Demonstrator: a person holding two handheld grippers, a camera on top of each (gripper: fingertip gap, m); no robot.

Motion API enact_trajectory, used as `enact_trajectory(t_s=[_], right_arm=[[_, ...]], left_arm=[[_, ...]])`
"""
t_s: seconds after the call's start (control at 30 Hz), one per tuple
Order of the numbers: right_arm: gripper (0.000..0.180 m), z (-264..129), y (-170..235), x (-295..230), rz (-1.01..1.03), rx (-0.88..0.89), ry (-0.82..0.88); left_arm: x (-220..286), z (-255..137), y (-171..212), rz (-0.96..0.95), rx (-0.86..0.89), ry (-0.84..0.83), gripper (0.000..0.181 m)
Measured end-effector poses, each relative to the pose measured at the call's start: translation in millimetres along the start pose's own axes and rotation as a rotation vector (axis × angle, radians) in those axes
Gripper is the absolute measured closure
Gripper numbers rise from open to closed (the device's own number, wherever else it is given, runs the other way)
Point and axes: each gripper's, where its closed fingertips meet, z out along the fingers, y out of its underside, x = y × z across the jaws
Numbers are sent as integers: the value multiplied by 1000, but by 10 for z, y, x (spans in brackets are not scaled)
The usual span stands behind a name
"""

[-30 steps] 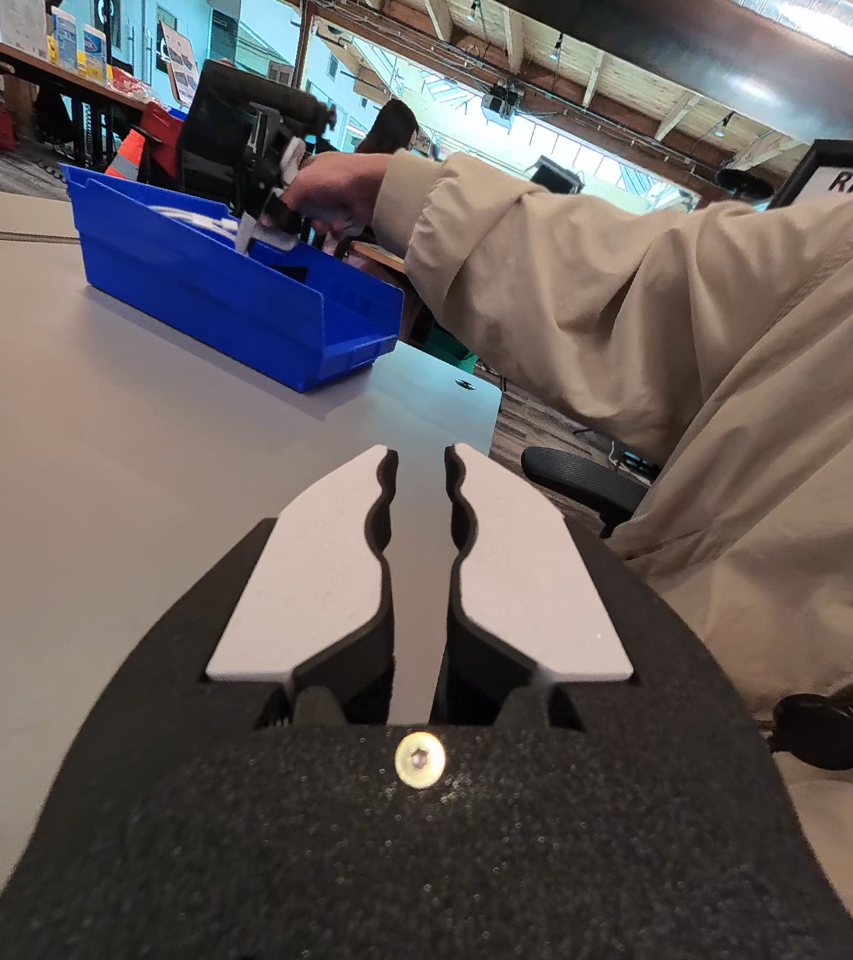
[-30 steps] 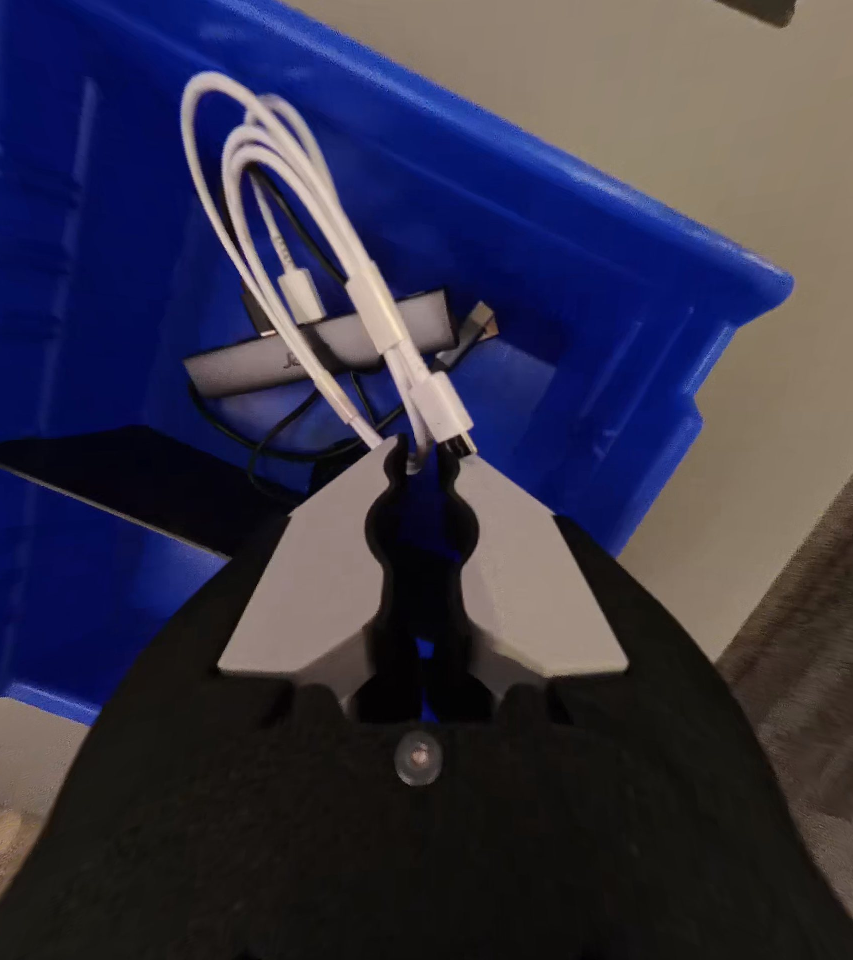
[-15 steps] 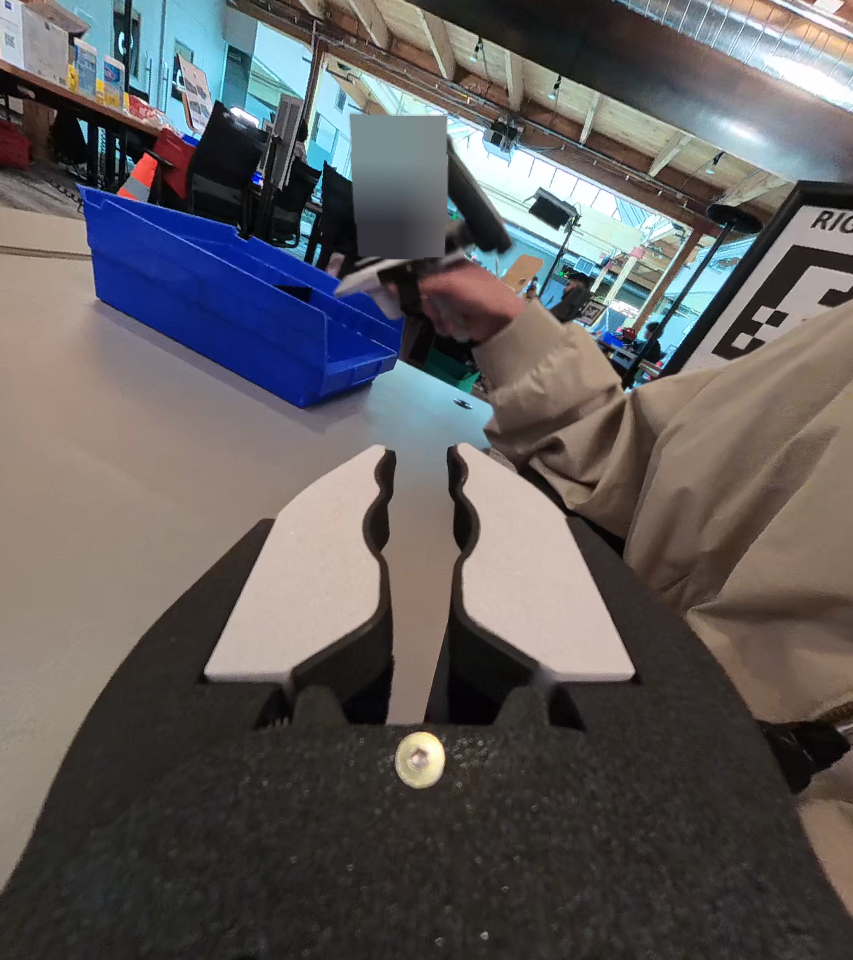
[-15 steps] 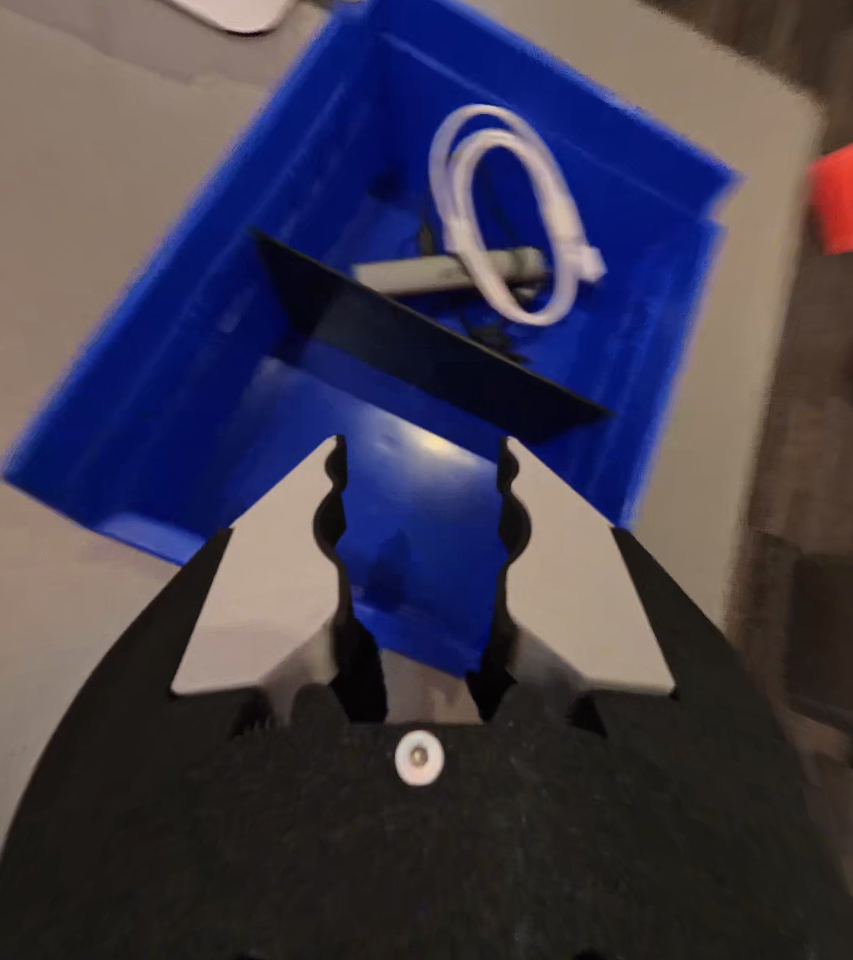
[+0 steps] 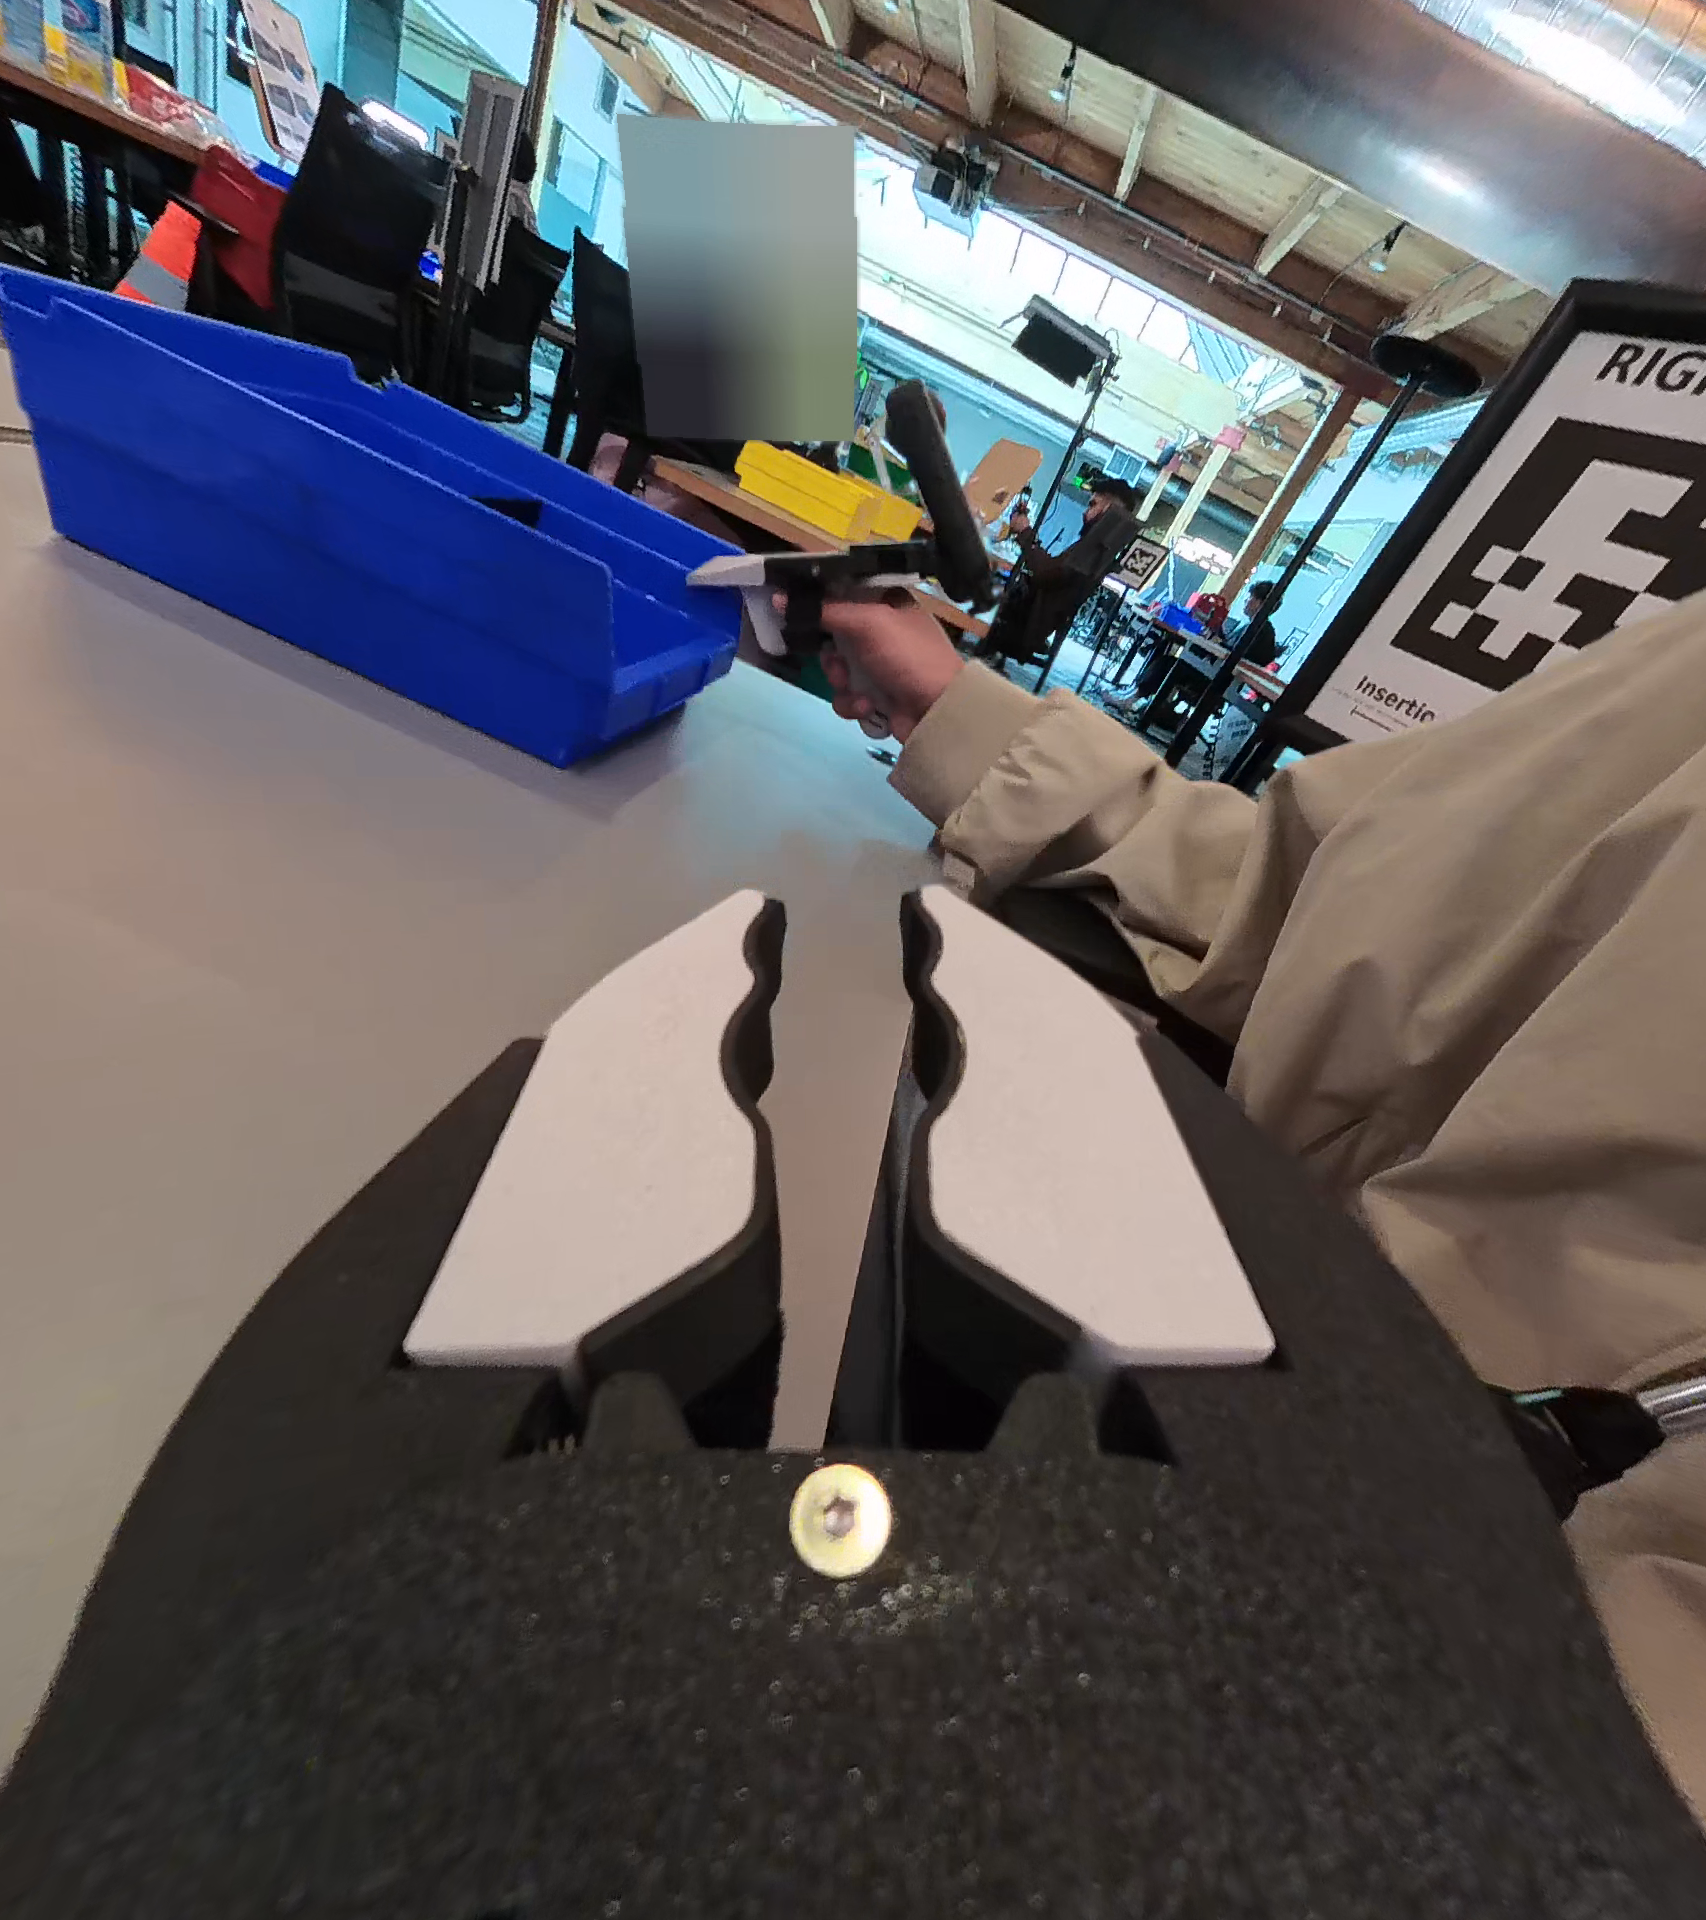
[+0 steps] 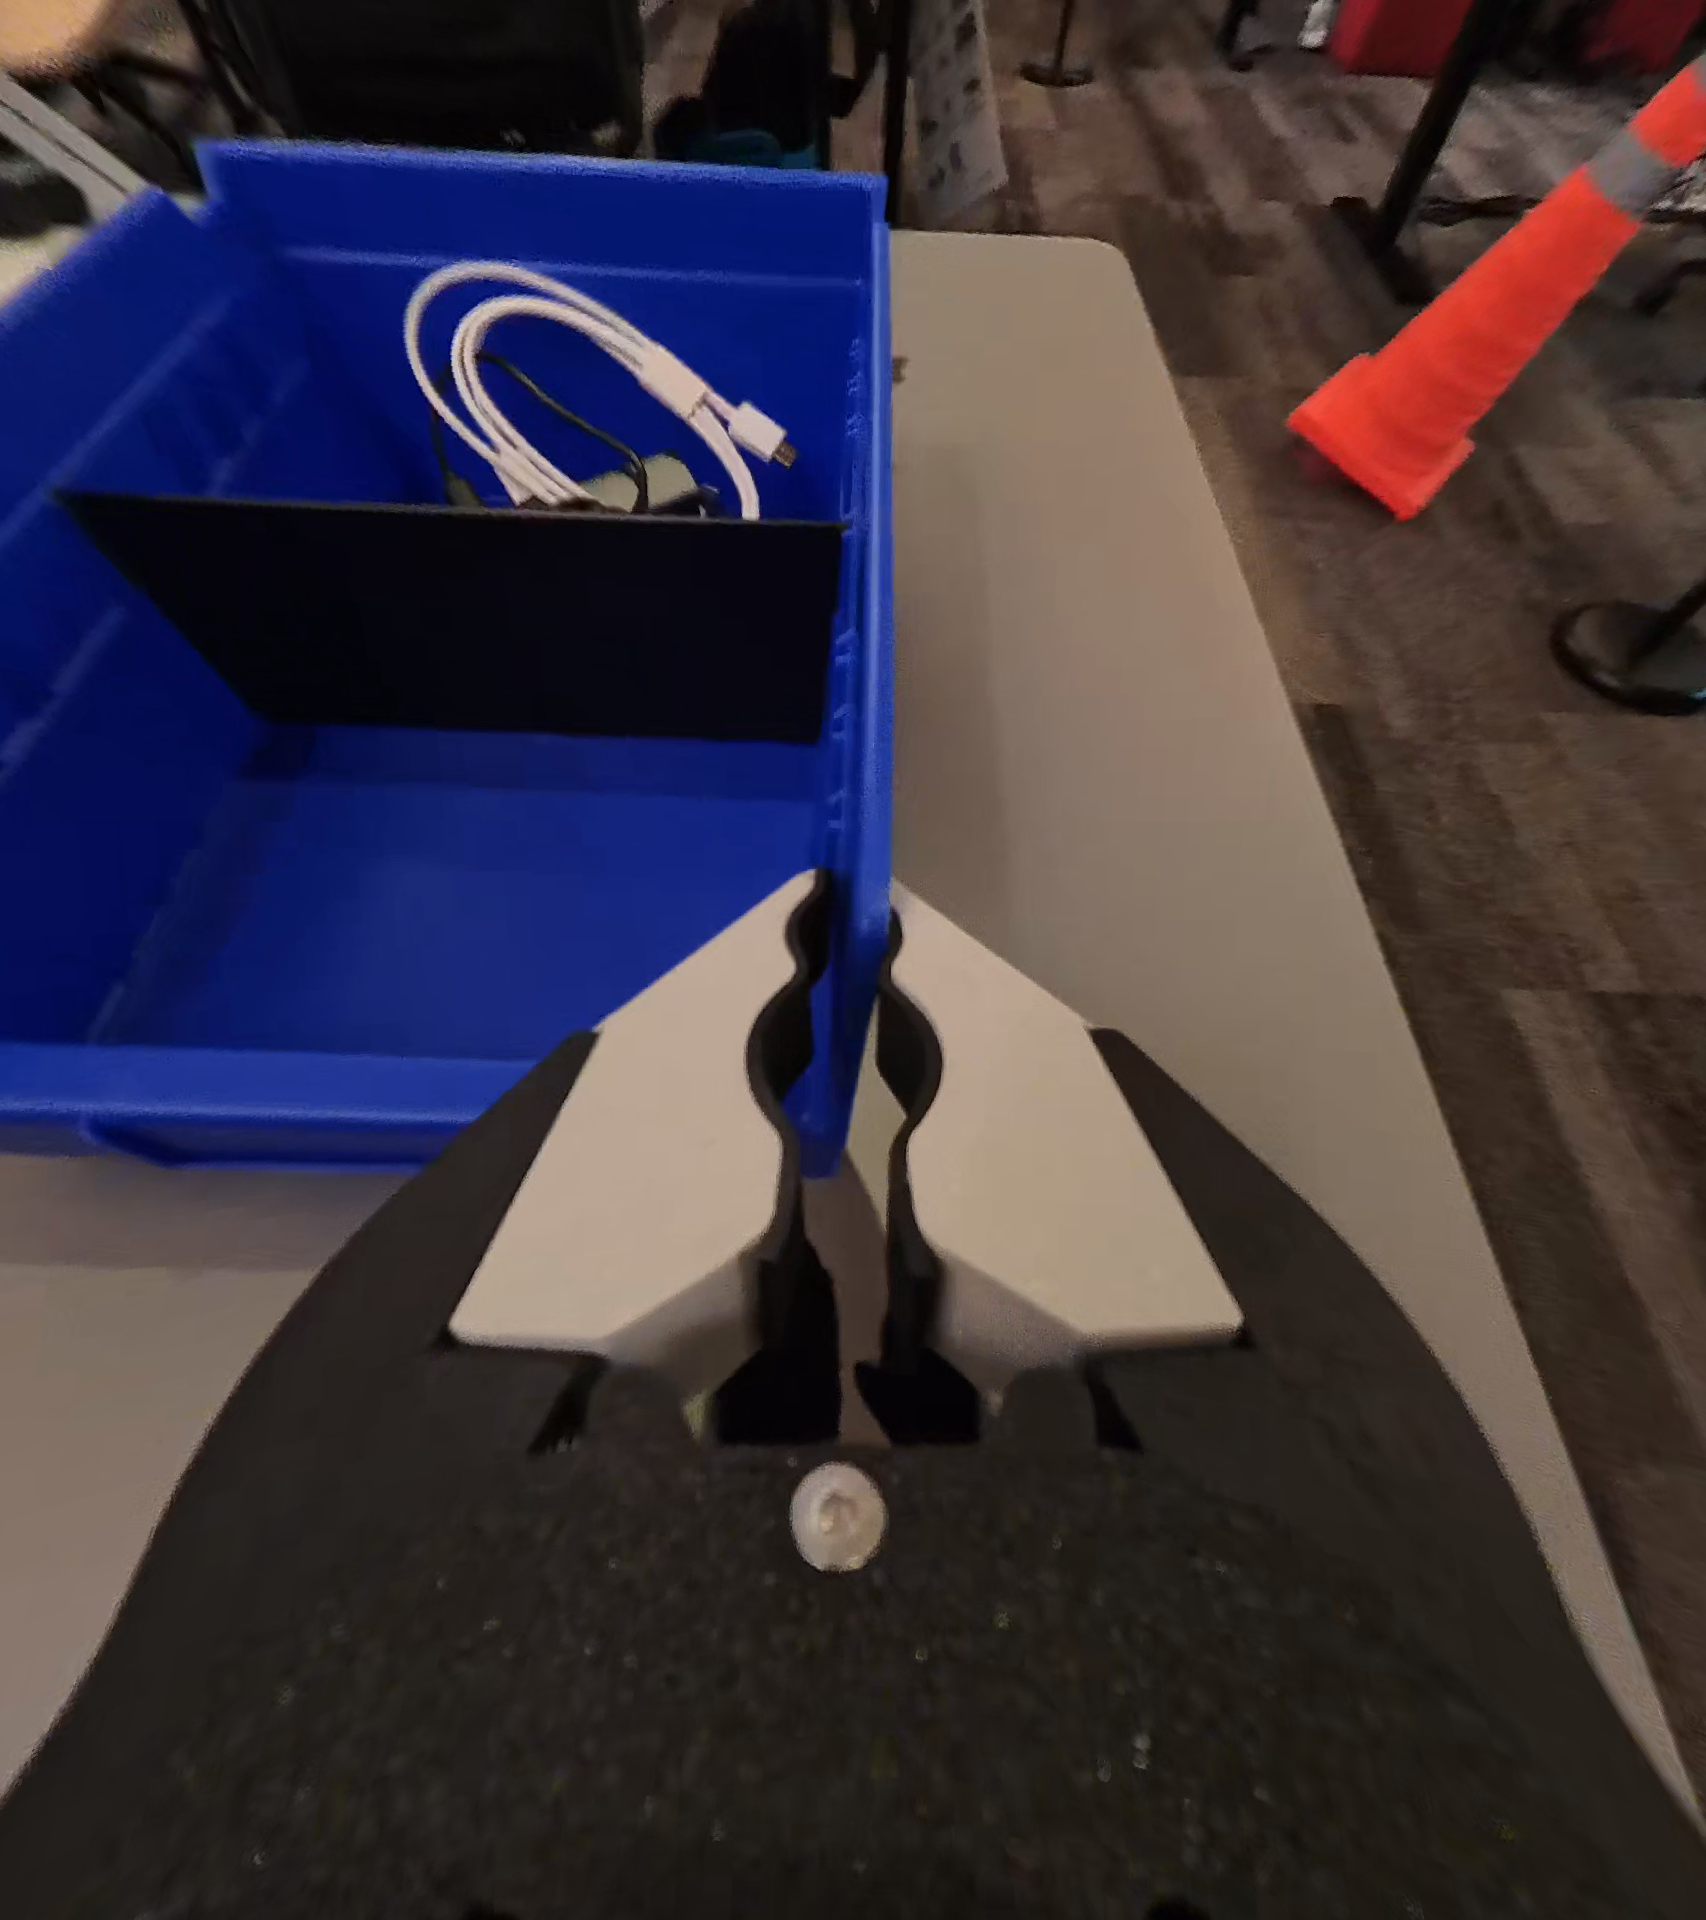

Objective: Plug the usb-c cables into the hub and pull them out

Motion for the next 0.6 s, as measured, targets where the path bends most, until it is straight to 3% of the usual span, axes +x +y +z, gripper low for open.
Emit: enact_trajectory(t_s=[0.13,0.23,0.3,0.43,0.6], right_arm=[[177,36,-15,77,71,10,-61],[160,-66,-110,204,-63,38,35],[162,-321,-359,184,-110,109,63],[160,-910,-719,-727,-54,292,-189],[161,-1237,-177,-2289,72,242,-652]], left_arm=[[62,-15,38,-2,-8,25,159],[93,-23,8,-16,13,38,159],[83,-36,6,-7,9,23,159],[-28,-63,60,-10,-53,-61,158],[-187,-161,140,14,-238,-168,159]])
